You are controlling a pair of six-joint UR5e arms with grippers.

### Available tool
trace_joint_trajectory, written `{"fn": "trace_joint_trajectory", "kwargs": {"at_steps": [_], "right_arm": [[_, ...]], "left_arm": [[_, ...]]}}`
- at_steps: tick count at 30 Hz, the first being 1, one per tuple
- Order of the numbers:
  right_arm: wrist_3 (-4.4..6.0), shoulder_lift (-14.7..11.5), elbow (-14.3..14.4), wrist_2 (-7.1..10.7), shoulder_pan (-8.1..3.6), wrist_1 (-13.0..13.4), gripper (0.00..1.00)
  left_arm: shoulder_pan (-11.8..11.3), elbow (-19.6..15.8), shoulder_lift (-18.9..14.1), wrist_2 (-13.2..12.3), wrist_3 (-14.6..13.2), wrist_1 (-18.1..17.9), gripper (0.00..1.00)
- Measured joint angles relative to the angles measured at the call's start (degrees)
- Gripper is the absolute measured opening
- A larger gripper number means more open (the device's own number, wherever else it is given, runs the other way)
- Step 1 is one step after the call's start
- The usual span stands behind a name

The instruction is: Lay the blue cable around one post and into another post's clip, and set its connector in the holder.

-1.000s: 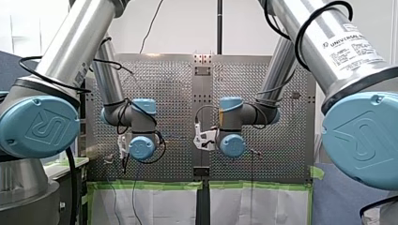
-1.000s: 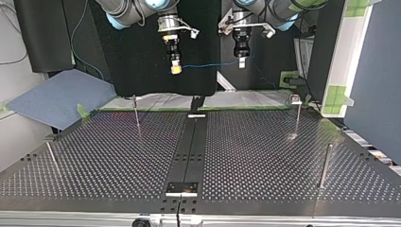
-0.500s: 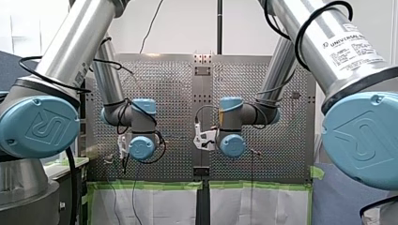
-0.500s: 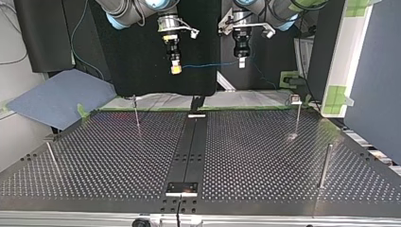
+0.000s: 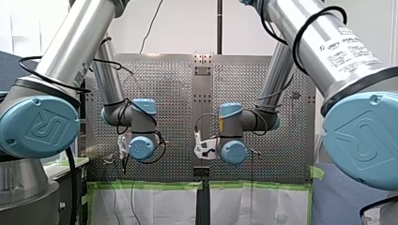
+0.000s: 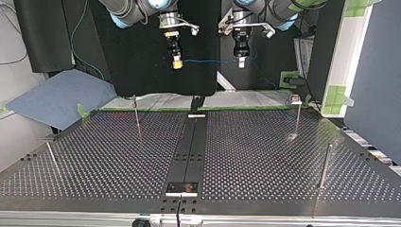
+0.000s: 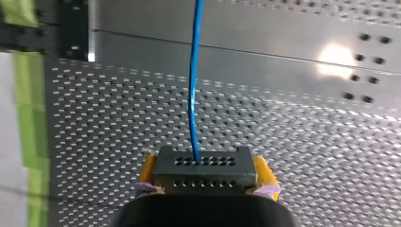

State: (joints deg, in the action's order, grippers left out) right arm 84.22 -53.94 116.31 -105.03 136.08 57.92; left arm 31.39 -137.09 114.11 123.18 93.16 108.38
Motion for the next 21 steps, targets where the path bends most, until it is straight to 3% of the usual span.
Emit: {"fn": "trace_joint_trajectory", "kwargs": {"at_steps": [15,21], "right_arm": [[-0.01,1.41,0.02,0.00,0.02,-0.08,0.00],[0.00,1.41,0.02,0.00,0.02,-0.08,0.00]], "left_arm": [[0.08,-0.08,-0.06,0.06,-0.06,-0.06,0.00],[2.06,-1.57,-1.99,2.05,-1.79,-0.56,0.00]]}}
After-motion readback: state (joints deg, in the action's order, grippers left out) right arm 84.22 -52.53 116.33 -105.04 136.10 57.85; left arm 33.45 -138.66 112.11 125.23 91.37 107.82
